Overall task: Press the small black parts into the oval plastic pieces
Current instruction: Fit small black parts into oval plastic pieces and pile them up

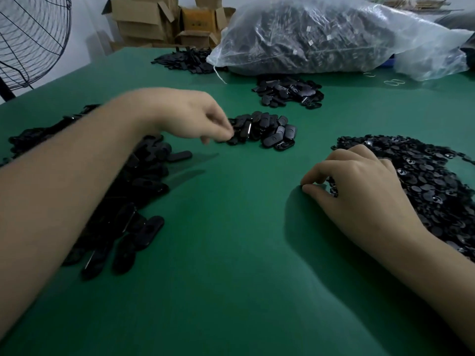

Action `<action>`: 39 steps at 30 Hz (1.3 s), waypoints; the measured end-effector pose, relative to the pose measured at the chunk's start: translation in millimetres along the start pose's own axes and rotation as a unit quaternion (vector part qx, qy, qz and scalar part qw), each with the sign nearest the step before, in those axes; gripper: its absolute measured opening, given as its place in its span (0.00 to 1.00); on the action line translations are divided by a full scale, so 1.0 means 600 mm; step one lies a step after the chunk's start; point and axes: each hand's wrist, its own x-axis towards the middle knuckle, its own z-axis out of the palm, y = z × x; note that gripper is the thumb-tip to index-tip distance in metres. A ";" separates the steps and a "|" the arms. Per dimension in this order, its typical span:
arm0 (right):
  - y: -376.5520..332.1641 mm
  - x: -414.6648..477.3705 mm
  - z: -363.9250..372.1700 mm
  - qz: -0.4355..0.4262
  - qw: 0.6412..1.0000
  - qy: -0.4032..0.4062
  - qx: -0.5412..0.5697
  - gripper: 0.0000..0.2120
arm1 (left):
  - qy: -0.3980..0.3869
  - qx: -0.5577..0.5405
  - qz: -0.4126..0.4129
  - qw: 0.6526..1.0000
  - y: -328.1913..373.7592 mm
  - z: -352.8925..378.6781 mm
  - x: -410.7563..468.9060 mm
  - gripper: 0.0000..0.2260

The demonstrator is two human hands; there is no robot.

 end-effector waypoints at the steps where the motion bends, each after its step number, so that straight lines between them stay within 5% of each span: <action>1: -0.001 0.000 0.000 -0.001 1.000 -0.001 -0.002 0.03 | -0.036 0.040 0.010 0.999 -0.006 -0.009 -0.015 0.08; 8: -0.012 0.001 0.003 -0.033 0.999 -0.006 -0.006 0.05 | -0.077 0.165 -0.023 0.983 -0.042 -0.009 -0.071 0.08; 22: -0.040 -0.011 0.009 -0.085 0.994 0.025 -0.061 0.08 | -0.107 0.222 -0.077 0.966 -0.028 0.017 -0.096 0.10; 26: -0.052 -0.004 0.005 -0.058 0.992 0.026 0.105 0.07 | -0.091 0.221 -0.070 0.969 -0.026 0.020 -0.097 0.09; 32: -0.065 0.017 -0.002 0.117 0.874 -0.025 0.470 0.10 | -0.081 0.225 -0.074 0.968 -0.027 0.020 -0.098 0.07; 39: -0.071 0.010 0.016 0.156 0.795 -0.052 0.584 0.09 | -0.087 0.195 -0.069 0.975 -0.034 0.019 -0.093 0.11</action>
